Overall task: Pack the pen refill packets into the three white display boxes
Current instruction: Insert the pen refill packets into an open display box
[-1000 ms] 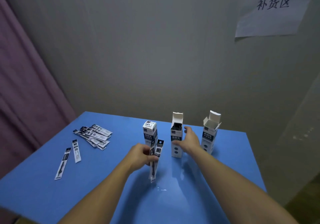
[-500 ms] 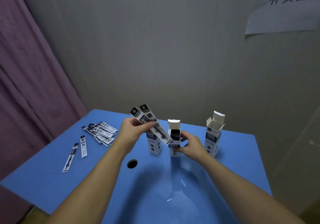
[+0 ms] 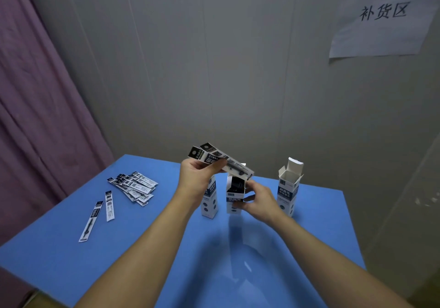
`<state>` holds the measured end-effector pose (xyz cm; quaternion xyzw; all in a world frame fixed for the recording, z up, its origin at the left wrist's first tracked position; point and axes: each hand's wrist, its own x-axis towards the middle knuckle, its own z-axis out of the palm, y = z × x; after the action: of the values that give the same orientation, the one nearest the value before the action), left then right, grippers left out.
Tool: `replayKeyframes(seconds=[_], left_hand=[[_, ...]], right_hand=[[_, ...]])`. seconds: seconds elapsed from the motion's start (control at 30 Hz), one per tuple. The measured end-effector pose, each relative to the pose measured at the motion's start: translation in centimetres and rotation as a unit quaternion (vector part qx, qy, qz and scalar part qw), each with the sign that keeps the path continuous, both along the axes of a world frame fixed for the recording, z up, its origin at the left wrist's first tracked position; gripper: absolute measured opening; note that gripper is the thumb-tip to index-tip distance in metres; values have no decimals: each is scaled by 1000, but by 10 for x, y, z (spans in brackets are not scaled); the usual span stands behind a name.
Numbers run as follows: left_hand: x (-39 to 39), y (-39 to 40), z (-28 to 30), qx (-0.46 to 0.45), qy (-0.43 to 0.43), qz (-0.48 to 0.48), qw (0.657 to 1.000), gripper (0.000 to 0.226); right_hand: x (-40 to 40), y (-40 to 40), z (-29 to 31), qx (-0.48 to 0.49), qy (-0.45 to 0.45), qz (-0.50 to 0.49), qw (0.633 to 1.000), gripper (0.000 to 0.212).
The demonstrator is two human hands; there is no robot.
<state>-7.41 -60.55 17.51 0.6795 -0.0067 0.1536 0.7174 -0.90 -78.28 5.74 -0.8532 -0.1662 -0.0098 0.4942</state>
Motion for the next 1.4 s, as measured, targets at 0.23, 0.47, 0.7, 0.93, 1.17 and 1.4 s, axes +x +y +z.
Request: replayKeyframes(seconds=[0.23,0.47,0.7,0.93,1.17,1.4], left_hand=[[2,16,1,6,20,45,999,27],[3,32,6,68,11,72,995,20],[0,34,12,158,-19,21,987,6],[0,21,7,134,-47,11,990,6],[-6,16,-2,139,-63,-11,988,6],[-7,26,-6,204,-66,-12,977,13]], right_hand=[[0,-4,1,11,-12,8,1000,48],[0,-1,-5,13,0,10,1000,46],[0,4,-3,3,4,16,1000,45],[-3,9,-5,-4,3,21,1000,45],[-6,8,-2,-3,9,12,1000,45],[-7,5,-3,-5,15,0,1000,46]])
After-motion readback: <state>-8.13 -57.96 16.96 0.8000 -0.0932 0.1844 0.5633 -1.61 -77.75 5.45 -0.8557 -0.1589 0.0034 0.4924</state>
